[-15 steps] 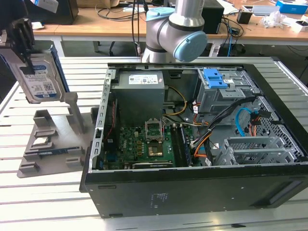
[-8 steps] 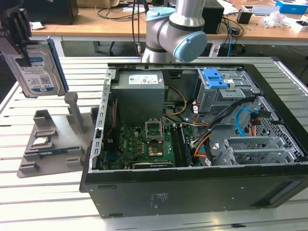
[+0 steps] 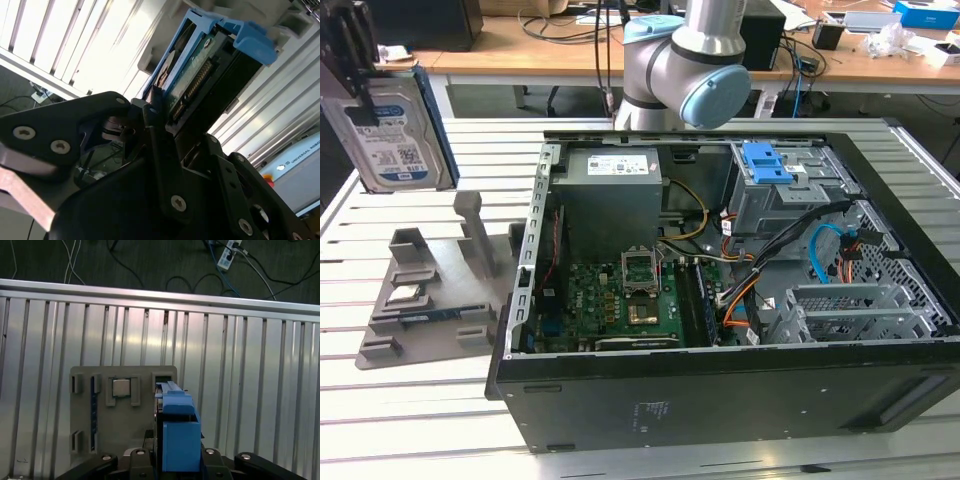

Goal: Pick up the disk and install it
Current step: 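Pick up the disk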

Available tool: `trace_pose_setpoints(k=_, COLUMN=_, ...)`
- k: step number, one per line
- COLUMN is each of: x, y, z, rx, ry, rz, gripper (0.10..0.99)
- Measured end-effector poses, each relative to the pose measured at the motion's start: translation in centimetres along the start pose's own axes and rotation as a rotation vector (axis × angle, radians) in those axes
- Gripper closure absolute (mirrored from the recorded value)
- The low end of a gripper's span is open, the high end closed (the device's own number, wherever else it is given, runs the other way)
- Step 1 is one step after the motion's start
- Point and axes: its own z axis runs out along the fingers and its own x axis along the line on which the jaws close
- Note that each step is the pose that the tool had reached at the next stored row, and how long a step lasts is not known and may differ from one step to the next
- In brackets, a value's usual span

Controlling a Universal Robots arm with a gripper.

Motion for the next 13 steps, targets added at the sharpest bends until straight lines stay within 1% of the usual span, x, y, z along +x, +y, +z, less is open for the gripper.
trace_pose_setpoints(k=1, x=0.00, y=0.02, z=-0.37, rx=0.000, ry=0.0000, rz=0.000, gripper=0.722)
trace_pose_setpoints(k=4, x=0.00, y=0.05, z=-1.16, rx=0.000, ry=0.0000, rz=0.000, gripper=0.722)
trace_pose_setpoints(k=8, x=0.00, y=0.12, z=-2.86, rx=0.000, ry=0.0000, rz=0.000, gripper=0.722)
trace_pose_setpoints(k=12, x=0.00, y=0.16, z=-3.67, rx=0.000, ry=0.0000, rz=0.000, gripper=0.722)
trace_pose_setpoints(k=13, x=0.00, y=0.18, z=-4.10, rx=0.000, ry=0.0000, rz=0.000, gripper=0.722)
